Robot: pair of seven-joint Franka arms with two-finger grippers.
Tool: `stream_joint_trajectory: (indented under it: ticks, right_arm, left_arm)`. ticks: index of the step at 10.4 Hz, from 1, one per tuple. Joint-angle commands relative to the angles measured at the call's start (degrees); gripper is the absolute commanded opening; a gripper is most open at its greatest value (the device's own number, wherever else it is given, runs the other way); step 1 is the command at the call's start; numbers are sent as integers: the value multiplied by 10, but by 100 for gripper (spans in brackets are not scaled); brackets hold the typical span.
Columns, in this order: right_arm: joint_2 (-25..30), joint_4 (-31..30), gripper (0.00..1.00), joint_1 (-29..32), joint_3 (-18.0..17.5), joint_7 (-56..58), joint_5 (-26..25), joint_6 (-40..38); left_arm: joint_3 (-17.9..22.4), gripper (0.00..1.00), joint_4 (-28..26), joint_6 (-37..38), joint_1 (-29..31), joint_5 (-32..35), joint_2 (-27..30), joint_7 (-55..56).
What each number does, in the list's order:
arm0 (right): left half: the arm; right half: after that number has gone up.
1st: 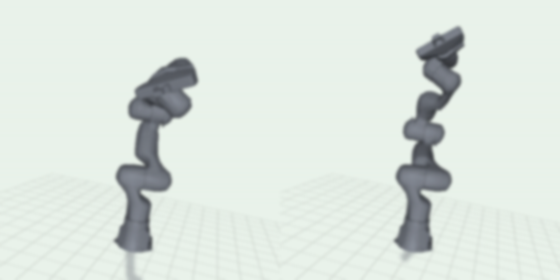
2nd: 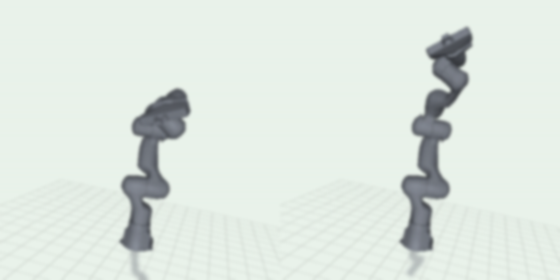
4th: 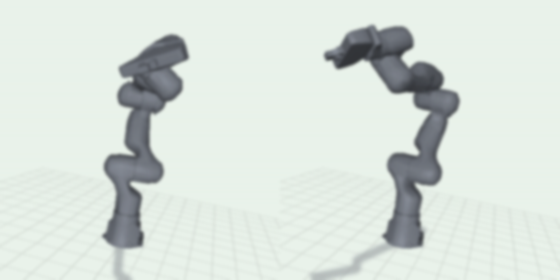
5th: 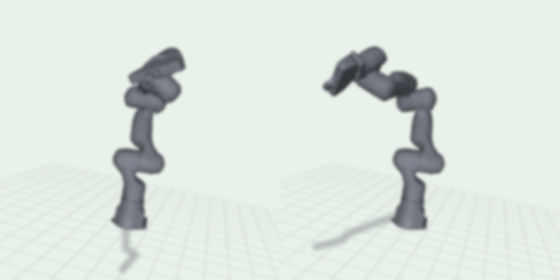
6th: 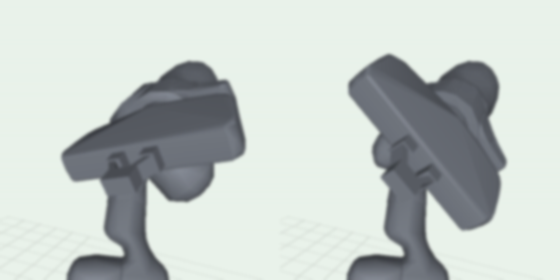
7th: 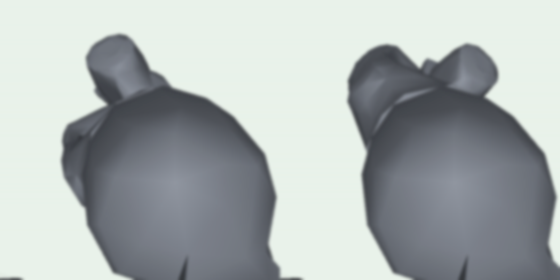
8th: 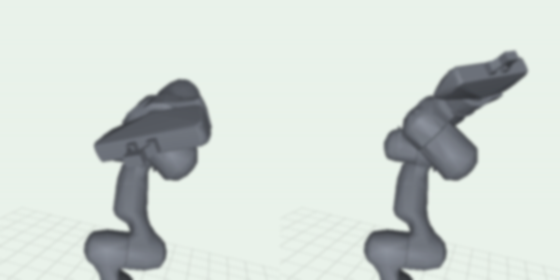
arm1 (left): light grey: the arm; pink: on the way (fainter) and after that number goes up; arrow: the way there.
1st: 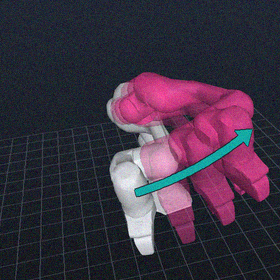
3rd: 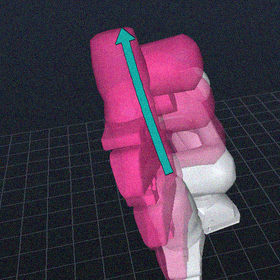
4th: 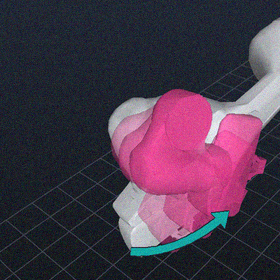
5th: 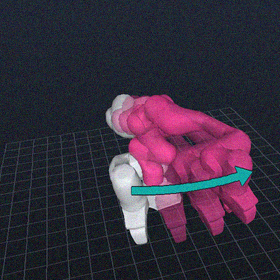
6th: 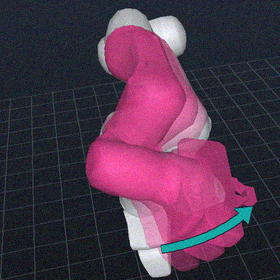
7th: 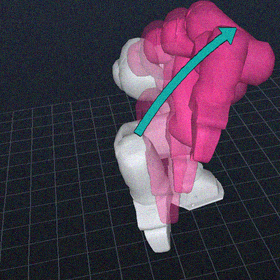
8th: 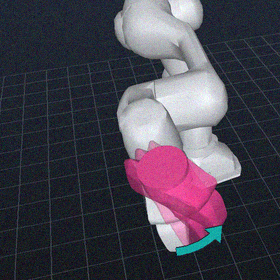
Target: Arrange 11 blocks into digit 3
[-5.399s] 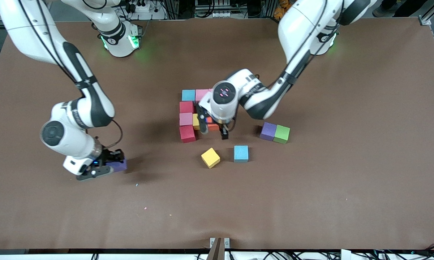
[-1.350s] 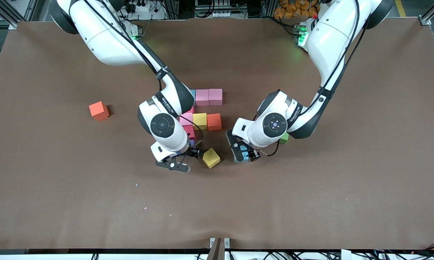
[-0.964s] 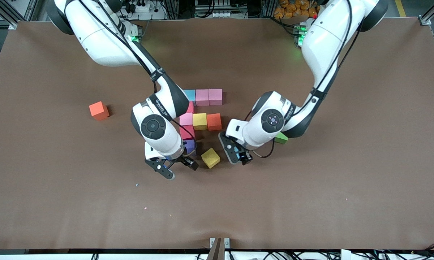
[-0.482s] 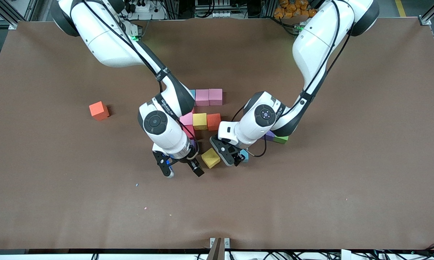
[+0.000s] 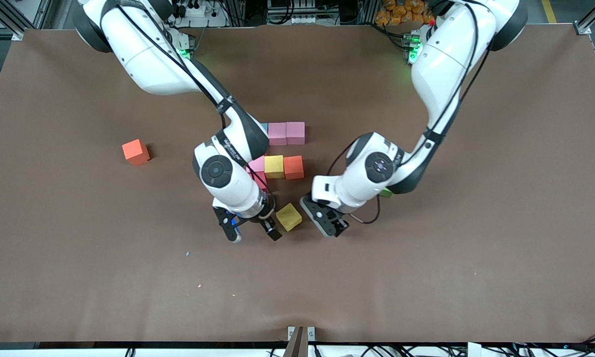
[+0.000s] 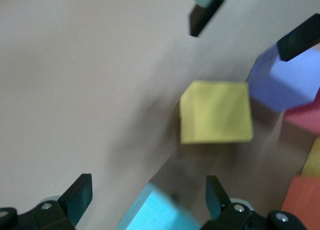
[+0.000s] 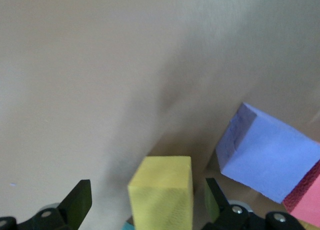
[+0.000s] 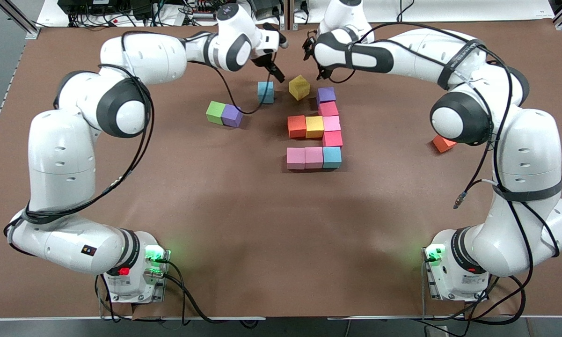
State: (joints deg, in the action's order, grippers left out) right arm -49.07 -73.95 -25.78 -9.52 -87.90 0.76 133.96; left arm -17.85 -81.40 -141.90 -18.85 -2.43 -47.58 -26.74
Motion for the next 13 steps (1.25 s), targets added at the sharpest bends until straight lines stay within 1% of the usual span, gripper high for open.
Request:
stream_joint_trajectory:
  ticks: [1, 2, 3, 4, 7, 9, 13]
  right_arm:
    - [-39, 45, 100, -20, -1, -10, 4, -18]
    - [-51, 57, 100, -26, -1, -10, 4, -19]
    - [-61, 68, 100, -30, -1, -10, 4, -19]
    - [-68, 72, 100, -31, 0, -10, 3, -18]
    - [-86, 85, 100, -34, 0, -10, 2, -13]
    - [-90, 88, 100, -36, 0, -9, 3, -14]
    - [-90, 88, 100, -49, 1, -6, -1, -29]
  left_arm:
    - [-6, 100, -9, 80, 29, -13, 30, -72]
    - [-6, 100, -8, 120, 42, -13, 35, -104]
    - [-6, 100, -9, 138, 46, -13, 39, -137]
    - [-5, 100, -8, 145, 45, -9, 38, -167]
    - [-3, 100, -8, 145, 50, 3, 34, -316]
    - [0, 100, -6, 145, 49, 4, 32, -382]
    - [0, 100, -6, 145, 38, 5, 22, -407]
